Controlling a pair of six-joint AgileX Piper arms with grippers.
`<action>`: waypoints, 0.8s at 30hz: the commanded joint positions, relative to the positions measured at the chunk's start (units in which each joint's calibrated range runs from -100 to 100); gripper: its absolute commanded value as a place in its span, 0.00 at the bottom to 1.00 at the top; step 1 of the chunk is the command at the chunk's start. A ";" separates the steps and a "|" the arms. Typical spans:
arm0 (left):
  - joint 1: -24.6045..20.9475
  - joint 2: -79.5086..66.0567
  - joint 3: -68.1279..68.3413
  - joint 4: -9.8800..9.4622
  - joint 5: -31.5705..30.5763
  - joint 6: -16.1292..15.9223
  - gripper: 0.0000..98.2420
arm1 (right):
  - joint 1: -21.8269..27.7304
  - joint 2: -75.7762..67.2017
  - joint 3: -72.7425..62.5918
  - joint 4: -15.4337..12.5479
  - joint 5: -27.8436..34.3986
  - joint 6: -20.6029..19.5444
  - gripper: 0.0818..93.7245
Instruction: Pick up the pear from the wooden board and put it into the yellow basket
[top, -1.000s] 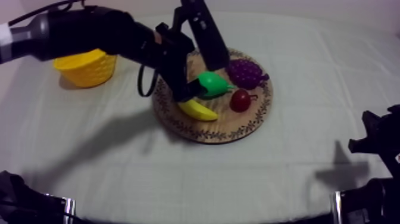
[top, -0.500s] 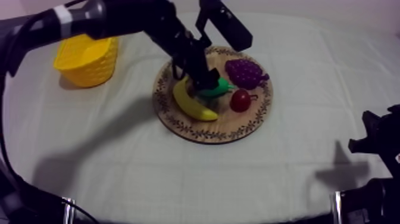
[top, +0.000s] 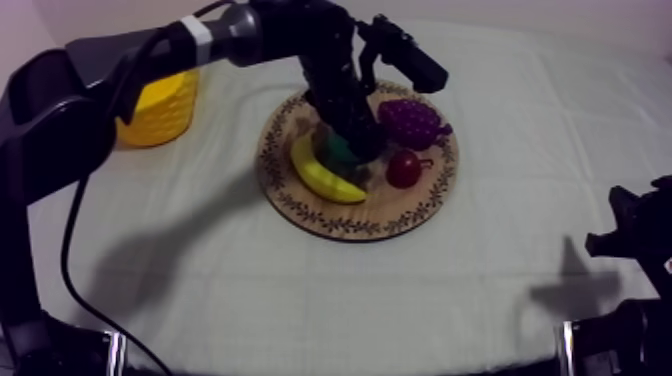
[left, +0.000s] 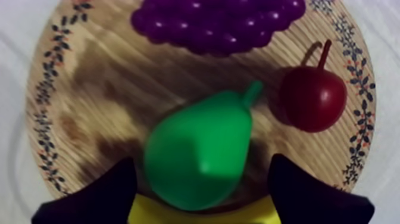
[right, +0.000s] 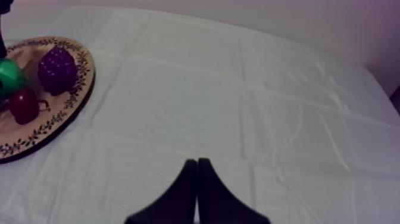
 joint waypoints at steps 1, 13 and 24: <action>0.21 1.44 -2.99 -0.43 2.95 0.75 0.76 | 0.00 -0.02 0.04 0.00 -0.02 0.00 0.00; 1.65 5.35 -9.14 -4.58 9.98 7.51 0.50 | -0.05 -0.02 0.04 0.00 -0.02 0.00 0.00; 1.53 -6.29 -4.18 -9.68 11.18 9.55 0.48 | -0.14 -0.02 0.04 0.00 -0.02 0.00 0.00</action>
